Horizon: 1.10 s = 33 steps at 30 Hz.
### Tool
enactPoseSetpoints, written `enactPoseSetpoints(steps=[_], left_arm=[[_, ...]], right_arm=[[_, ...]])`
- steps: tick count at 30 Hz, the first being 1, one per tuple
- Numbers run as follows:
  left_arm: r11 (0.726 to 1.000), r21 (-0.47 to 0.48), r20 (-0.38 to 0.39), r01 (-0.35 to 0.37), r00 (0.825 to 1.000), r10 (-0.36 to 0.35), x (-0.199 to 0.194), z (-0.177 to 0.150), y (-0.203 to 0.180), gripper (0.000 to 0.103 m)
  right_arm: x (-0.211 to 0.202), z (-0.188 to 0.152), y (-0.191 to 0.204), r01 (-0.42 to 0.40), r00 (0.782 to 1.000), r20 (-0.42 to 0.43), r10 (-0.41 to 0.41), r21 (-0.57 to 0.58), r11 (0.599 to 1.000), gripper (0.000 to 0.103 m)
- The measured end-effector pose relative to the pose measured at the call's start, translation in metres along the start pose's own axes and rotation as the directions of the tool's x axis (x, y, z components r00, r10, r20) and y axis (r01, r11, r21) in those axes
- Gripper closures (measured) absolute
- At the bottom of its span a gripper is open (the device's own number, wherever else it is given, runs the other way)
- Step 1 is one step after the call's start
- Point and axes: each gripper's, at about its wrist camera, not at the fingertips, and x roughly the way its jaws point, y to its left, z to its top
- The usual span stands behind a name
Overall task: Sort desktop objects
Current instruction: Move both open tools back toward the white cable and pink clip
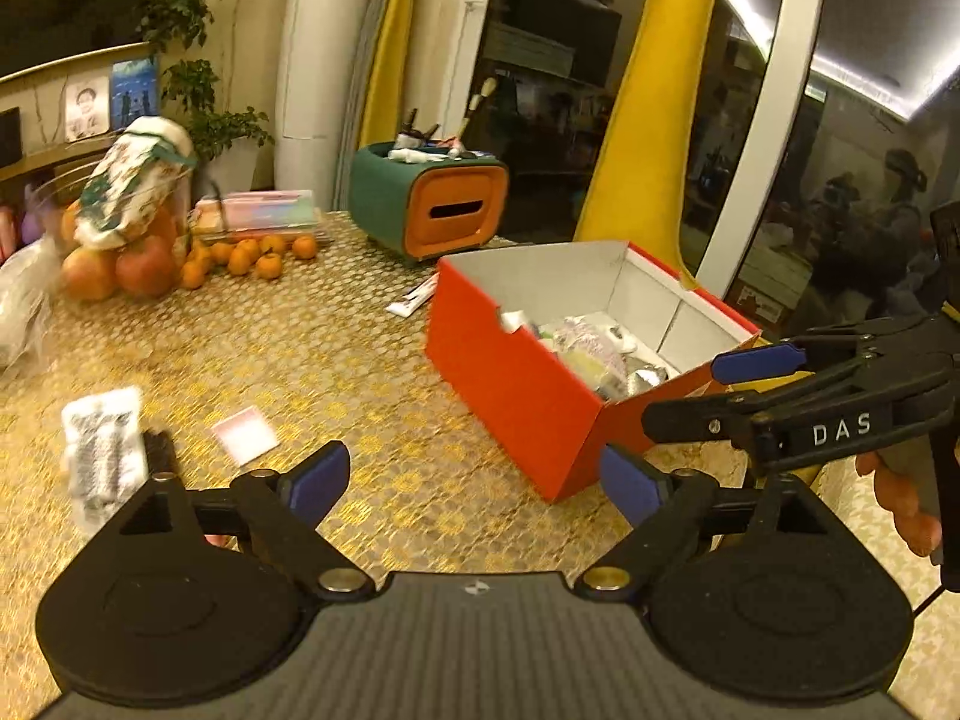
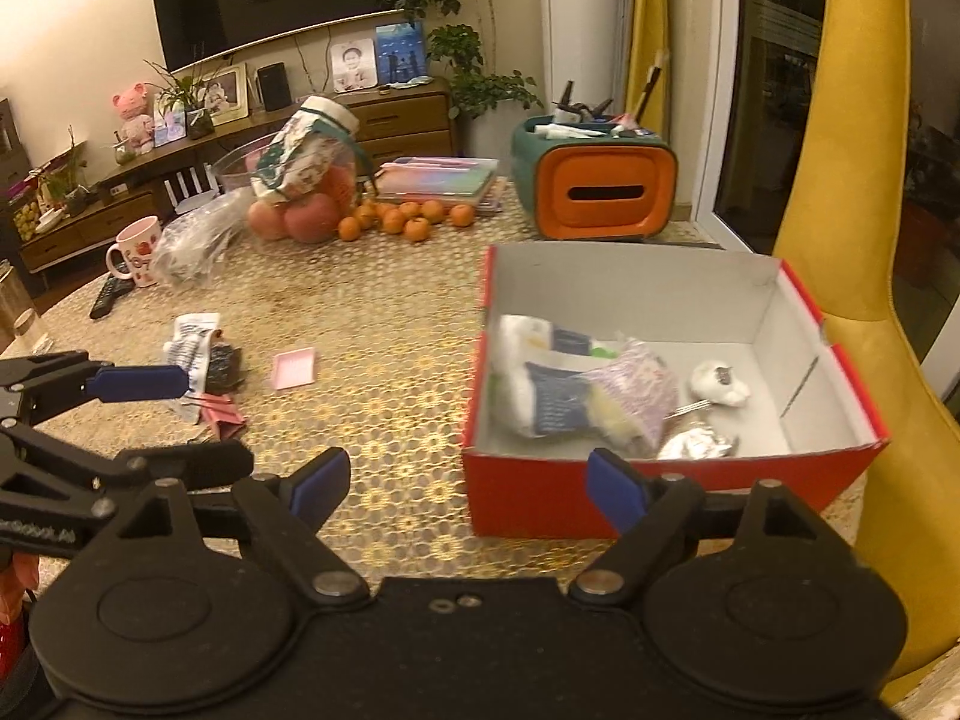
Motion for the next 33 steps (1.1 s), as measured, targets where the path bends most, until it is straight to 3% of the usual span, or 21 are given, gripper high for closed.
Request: enactPoseSetpoints(steps=[4, 17, 33], left_arm=[[1.0, -0.02, 0.015, -0.021, 1.0, 0.022, -0.014, -0.018, 0.018, 0.0], [0.994, -0.067, 0.005, -0.088, 0.996, 0.088, -0.036, -0.071, 0.077, 0.0], [0.987, -0.027, -0.034, -0.159, 0.987, 0.158, -0.017, -0.103, 0.122, 0.0]], right_arm=[[0.005, -0.004, 0.018, -0.006, 1.0, 0.007, 0.006, -0.002, 1.0, 0.016], [0.039, -0.014, 0.088, -0.018, 1.0, 0.023, 0.019, -0.048, 0.999, 0.015], [0.111, -0.014, 0.154, -0.023, 0.999, -0.041, 0.018, -0.119, 0.993, 0.015]])
